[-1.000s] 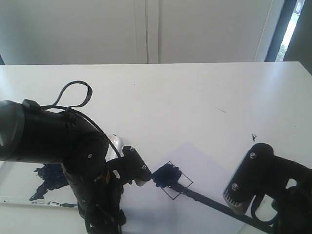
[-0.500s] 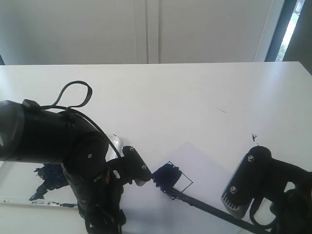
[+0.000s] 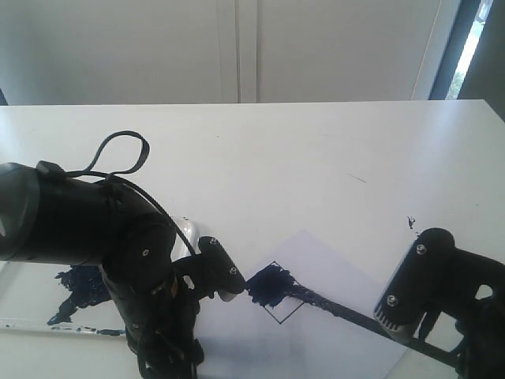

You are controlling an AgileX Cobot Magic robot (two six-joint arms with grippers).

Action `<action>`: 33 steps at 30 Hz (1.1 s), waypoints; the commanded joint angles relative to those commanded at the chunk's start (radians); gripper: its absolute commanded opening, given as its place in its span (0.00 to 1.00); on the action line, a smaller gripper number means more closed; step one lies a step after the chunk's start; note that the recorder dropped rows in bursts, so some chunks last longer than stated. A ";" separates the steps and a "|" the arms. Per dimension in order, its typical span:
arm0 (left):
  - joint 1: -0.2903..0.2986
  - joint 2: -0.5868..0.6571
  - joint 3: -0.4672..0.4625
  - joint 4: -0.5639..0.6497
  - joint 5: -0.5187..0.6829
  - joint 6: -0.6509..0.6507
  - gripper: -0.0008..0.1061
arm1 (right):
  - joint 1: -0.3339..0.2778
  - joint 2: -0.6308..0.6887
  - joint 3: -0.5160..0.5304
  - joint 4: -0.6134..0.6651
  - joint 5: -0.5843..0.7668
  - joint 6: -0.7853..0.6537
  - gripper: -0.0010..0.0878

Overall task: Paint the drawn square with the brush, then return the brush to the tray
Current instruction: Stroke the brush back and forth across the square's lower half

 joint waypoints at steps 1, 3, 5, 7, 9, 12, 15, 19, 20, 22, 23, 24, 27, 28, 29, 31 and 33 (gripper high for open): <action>0.000 0.000 0.000 0.000 0.000 0.000 0.57 | 0.000 0.000 0.000 0.000 0.000 0.000 0.01; 0.000 0.000 0.000 0.000 0.000 0.000 0.57 | 0.000 0.000 0.000 0.000 -0.002 0.003 0.01; 0.000 0.000 0.000 0.000 0.000 0.000 0.57 | 0.000 0.000 0.000 -0.004 -0.002 0.009 0.01; 0.000 0.000 0.000 0.000 0.000 0.000 0.57 | 0.000 0.000 0.000 -0.004 -0.002 0.009 0.01; 0.000 0.000 0.000 0.000 0.000 0.000 0.57 | 0.000 0.000 0.000 -0.004 -0.002 0.009 0.01; 0.000 0.000 0.000 0.000 0.000 0.000 0.57 | 0.000 0.000 0.000 0.021 -0.002 -0.007 0.01; 0.000 0.000 0.000 0.000 0.000 0.000 0.57 | 0.000 0.000 0.000 0.058 -0.002 -0.035 0.01; 0.000 0.000 0.000 0.000 0.000 0.000 0.57 | 0.000 0.000 0.000 0.090 -0.002 -0.049 0.01; 0.000 0.000 0.000 0.000 0.000 0.000 0.57 | 0.000 0.000 0.000 0.094 -0.002 -0.056 0.01; 0.000 0.000 0.000 0.000 0.000 0.000 0.57 | 0.000 0.000 0.000 0.111 -0.002 -0.070 0.01; 0.000 0.000 0.000 0.000 0.000 0.000 0.57 | 0.000 0.000 0.000 0.121 -0.002 -0.079 0.01; 0.000 0.000 0.000 0.000 0.000 0.000 0.57 | 0.000 0.000 0.000 0.132 -0.002 -0.090 0.01; 0.000 0.000 0.000 0.000 0.000 0.000 0.57 | 0.000 0.000 0.000 0.150 -0.006 -0.097 0.01; 0.000 0.000 0.000 0.000 0.000 0.000 0.57 | 0.000 0.000 0.000 0.151 -0.006 -0.097 0.01; 0.000 0.000 0.000 0.000 0.000 0.000 0.57 | 0.000 0.000 0.000 0.151 -0.006 -0.097 0.01; 0.000 0.000 0.000 0.000 0.000 0.000 0.57 | 0.000 0.000 0.000 0.158 -0.006 -0.107 0.01; 0.000 0.000 0.000 0.000 0.000 0.000 0.57 | 0.000 0.000 0.000 0.176 -0.006 -0.125 0.01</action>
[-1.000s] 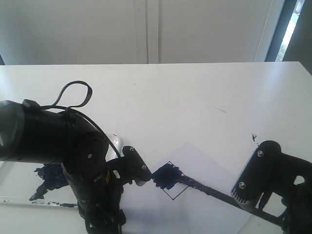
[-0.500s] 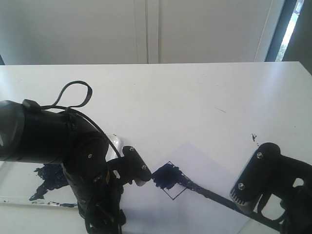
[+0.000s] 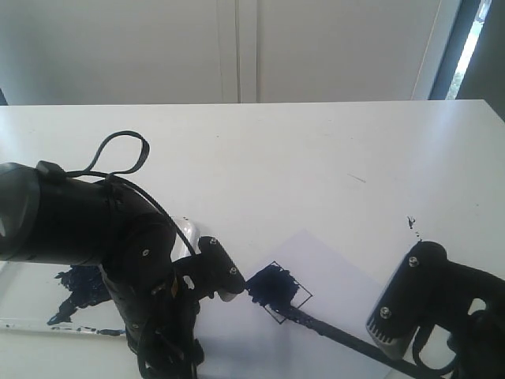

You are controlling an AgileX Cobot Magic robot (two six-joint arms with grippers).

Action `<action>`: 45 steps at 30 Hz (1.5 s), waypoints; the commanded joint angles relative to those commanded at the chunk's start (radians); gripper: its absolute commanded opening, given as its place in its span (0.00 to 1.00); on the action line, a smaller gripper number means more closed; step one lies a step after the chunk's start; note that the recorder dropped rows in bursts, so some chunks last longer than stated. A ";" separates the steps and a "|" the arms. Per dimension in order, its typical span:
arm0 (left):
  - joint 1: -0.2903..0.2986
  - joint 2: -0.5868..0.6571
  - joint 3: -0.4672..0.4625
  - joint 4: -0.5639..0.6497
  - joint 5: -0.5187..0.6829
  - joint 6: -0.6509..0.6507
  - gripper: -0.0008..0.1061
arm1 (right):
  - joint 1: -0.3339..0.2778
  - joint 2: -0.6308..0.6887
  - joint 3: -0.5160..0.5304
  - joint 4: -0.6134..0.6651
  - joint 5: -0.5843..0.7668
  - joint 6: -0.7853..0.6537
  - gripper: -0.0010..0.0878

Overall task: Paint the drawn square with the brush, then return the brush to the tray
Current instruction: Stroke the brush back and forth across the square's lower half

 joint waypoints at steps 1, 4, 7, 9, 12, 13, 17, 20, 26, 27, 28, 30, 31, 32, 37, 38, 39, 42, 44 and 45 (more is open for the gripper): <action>0.000 0.000 0.000 0.000 0.000 0.000 0.57 | 0.000 0.000 0.000 0.002 -0.002 0.000 0.01; 0.000 0.000 0.000 0.000 0.000 0.000 0.57 | 0.000 0.000 0.000 0.002 -0.002 0.000 0.01; 0.000 0.000 0.000 0.000 0.000 0.000 0.57 | 0.000 0.000 0.000 0.002 -0.005 0.000 0.01; 0.000 0.000 0.000 0.000 0.000 0.000 0.57 | 0.000 0.000 0.000 -0.007 -0.005 0.005 0.01; 0.000 0.000 0.000 0.000 0.000 0.000 0.57 | 0.000 0.000 0.000 -0.034 -0.005 0.020 0.01; 0.000 0.000 0.000 0.000 0.000 0.000 0.57 | 0.000 0.000 0.000 -0.049 -0.002 0.034 0.01; 0.000 0.000 0.000 0.000 0.000 0.000 0.57 | 0.000 0.000 0.000 -0.131 0.012 0.096 0.01; 0.000 0.000 0.000 0.000 0.000 0.000 0.57 | 0.000 0.000 0.000 -0.165 0.026 0.126 0.01; 0.000 0.000 0.000 0.000 0.000 0.000 0.57 | 0.000 0.000 0.000 -0.176 0.033 0.131 0.01; 0.000 0.000 0.000 0.000 0.000 0.000 0.57 | 0.000 0.000 0.000 -0.176 0.033 0.131 0.01; 0.000 0.000 0.000 0.000 0.000 0.000 0.57 | 0.000 0.000 0.000 -0.176 0.033 0.131 0.01; 0.000 0.000 0.000 0.000 0.000 0.000 0.57 | 0.000 0.000 0.000 -0.176 0.041 0.131 0.01; 0.000 0.000 0.000 0.000 0.000 0.000 0.57 | 0.000 0.000 0.000 -0.176 0.049 0.131 0.01; 0.000 0.000 0.000 0.000 0.000 0.000 0.57 | 0.000 0.000 0.000 -0.173 0.053 0.131 0.01; 0.000 0.000 0.000 0.000 0.000 0.000 0.57 | 0.000 0.000 0.000 -0.142 0.068 0.125 0.01; 0.000 0.000 0.000 0.000 0.000 0.000 0.57 | 0.000 0.000 0.000 -0.126 0.068 0.117 0.01; 0.000 0.000 0.000 0.000 0.000 0.000 0.57 | 0.000 0.000 0.000 -0.118 0.064 0.110 0.01; 0.000 0.000 0.000 0.000 0.000 0.000 0.57 | 0.000 0.000 0.000 -0.074 0.048 0.075 0.01; 0.000 0.000 0.000 0.000 0.000 0.000 0.57 | 0.000 0.000 0.000 -0.048 0.043 0.053 0.01; 0.000 0.000 0.000 0.000 0.000 0.000 0.57 | 0.000 0.000 0.000 -0.039 0.043 0.047 0.01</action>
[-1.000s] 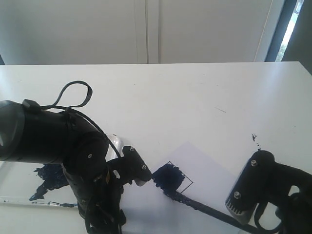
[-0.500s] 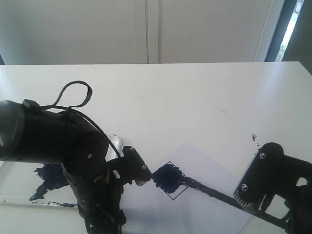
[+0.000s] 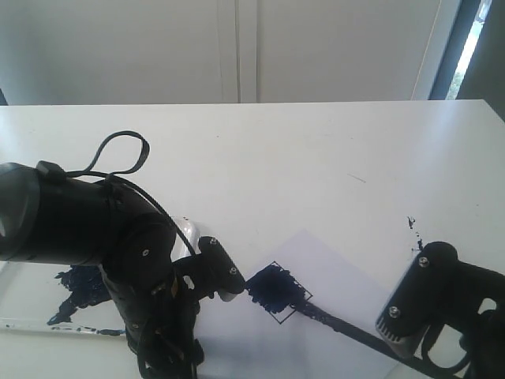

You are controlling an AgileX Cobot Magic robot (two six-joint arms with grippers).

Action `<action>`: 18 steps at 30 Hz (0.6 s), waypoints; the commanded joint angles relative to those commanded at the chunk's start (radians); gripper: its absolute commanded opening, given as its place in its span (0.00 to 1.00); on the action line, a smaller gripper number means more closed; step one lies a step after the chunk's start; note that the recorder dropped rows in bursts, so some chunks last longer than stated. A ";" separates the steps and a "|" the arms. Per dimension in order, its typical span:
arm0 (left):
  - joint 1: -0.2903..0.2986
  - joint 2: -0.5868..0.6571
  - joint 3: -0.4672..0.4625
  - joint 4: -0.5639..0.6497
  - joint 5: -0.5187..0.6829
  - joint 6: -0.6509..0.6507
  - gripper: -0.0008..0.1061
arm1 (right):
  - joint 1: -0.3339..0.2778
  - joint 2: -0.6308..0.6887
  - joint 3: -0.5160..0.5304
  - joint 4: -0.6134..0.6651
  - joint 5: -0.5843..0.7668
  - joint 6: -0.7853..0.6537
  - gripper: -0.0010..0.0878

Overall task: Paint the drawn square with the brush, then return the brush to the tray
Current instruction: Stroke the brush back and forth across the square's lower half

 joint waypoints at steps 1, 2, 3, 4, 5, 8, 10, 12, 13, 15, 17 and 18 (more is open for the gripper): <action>0.000 0.000 0.000 0.000 0.000 0.000 0.57 | 0.000 0.000 0.000 0.014 0.000 -0.013 0.01; 0.000 0.000 0.000 0.000 0.000 0.000 0.57 | 0.000 0.000 0.000 0.018 0.000 -0.013 0.01; 0.000 0.000 0.000 0.000 0.000 0.000 0.57 | 0.000 0.000 0.000 0.023 0.000 -0.013 0.01; 0.000 0.000 0.000 0.000 0.000 0.000 0.57 | 0.000 0.000 0.000 0.023 -0.002 -0.013 0.01; 0.000 0.000 0.000 0.000 0.000 0.000 0.57 | 0.000 0.000 0.000 0.025 -0.002 -0.013 0.01; 0.000 0.000 0.000 0.000 0.000 0.000 0.57 | 0.000 0.000 0.000 0.031 -0.002 -0.022 0.01; 0.000 0.000 0.000 0.000 0.000 0.000 0.57 | 0.000 0.000 0.000 0.035 -0.002 -0.035 0.01; 0.000 0.000 0.000 0.000 0.000 0.000 0.57 | 0.000 0.000 0.000 0.043 0.000 -0.036 0.01; 0.000 0.000 0.000 0.000 0.000 0.000 0.57 | 0.000 0.000 0.000 0.043 0.001 -0.036 0.01; 0.000 0.000 0.000 0.000 0.000 0.000 0.57 | 0.000 0.000 0.000 0.043 0.004 -0.036 0.01; 0.000 0.000 0.000 0.000 0.000 0.000 0.57 | 0.000 0.000 0.000 0.043 0.012 -0.036 0.01; 0.000 0.000 0.000 0.000 0.000 0.000 0.57 | 0.000 0.000 0.000 0.043 0.012 -0.036 0.01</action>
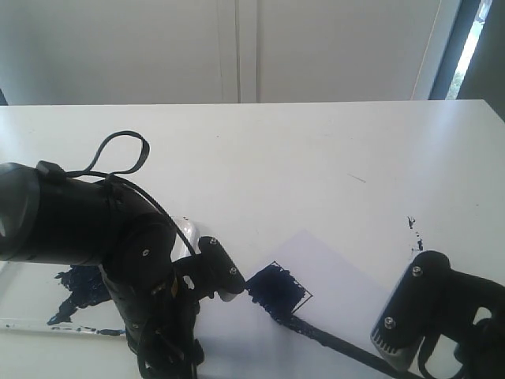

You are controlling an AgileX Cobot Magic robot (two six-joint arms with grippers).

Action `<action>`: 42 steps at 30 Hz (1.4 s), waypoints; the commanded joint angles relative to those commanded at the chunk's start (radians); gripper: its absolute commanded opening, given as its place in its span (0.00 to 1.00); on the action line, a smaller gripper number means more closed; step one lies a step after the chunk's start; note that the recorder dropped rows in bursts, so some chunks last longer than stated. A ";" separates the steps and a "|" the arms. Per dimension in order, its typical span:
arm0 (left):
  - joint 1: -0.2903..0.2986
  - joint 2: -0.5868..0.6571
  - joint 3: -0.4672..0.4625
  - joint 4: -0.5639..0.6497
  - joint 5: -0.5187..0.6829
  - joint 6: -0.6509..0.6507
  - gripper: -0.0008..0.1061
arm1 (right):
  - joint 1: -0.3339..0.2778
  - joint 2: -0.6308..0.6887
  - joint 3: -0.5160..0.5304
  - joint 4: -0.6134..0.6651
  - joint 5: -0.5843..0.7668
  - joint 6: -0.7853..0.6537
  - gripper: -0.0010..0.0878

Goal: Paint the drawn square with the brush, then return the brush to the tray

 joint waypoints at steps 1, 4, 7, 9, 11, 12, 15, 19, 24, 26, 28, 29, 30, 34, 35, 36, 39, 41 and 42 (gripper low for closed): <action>0.000 0.000 0.000 0.000 0.000 0.000 0.57 | 0.000 0.000 0.000 0.000 0.002 0.000 0.01; 0.000 0.000 0.000 0.000 0.000 0.000 0.57 | 0.000 0.000 0.000 -0.002 0.002 0.000 0.01; 0.000 0.000 0.000 0.000 0.003 0.000 0.57 | 0.000 0.000 0.000 -0.014 0.004 0.000 0.01; 0.000 0.000 0.000 0.000 0.003 0.000 0.57 | 0.000 0.000 0.000 -0.019 0.006 0.000 0.01; 0.000 0.000 0.000 0.000 0.003 0.000 0.57 | 0.000 0.000 0.000 -0.019 0.006 0.005 0.01; 0.000 0.000 0.000 0.000 0.003 0.000 0.57 | 0.000 0.000 0.000 -0.024 0.006 0.011 0.01; 0.000 0.000 0.000 0.000 0.003 0.000 0.57 | 0.000 0.000 0.000 -0.068 0.013 0.047 0.01; 0.000 0.000 0.000 0.000 0.004 0.000 0.57 | 0.000 0.000 0.000 -0.120 0.017 0.080 0.01; 0.000 0.000 0.000 0.000 0.004 0.000 0.57 | 0.000 0.000 0.000 -0.125 0.017 0.080 0.01; 0.000 0.000 0.000 0.000 0.006 0.000 0.57 | 0.000 0.000 0.000 -0.130 0.017 0.084 0.01; 0.000 0.000 0.000 0.000 0.011 0.000 0.57 | 0.000 0.000 0.000 -0.153 0.023 0.108 0.01; 0.000 0.000 0.000 0.000 0.011 0.000 0.57 | 0.000 0.000 0.000 -0.164 0.027 0.117 0.01; 0.000 0.000 0.000 0.000 0.013 0.000 0.57 | 0.000 0.000 0.000 -0.176 0.027 0.124 0.01; 0.000 0.000 0.000 0.000 0.015 0.000 0.57 | 0.000 0.000 0.000 -0.178 0.027 0.129 0.01; 0.000 0.000 0.000 0.000 0.015 0.000 0.57 | 0.000 0.000 0.000 -0.178 0.027 0.129 0.01; 0.000 0.000 0.000 0.000 0.015 0.000 0.57 | 0.000 0.000 0.000 -0.178 0.027 0.132 0.01; 0.000 0.000 0.000 0.000 0.017 -0.003 0.57 | 0.000 0.000 0.000 -0.180 0.027 0.132 0.01; 0.000 0.000 0.000 0.000 0.017 -0.003 0.57 | 0.000 0.000 0.000 -0.180 0.027 0.132 0.01; 0.000 0.000 0.000 0.000 0.017 -0.003 0.57 | 0.000 0.000 0.000 -0.178 0.027 0.132 0.01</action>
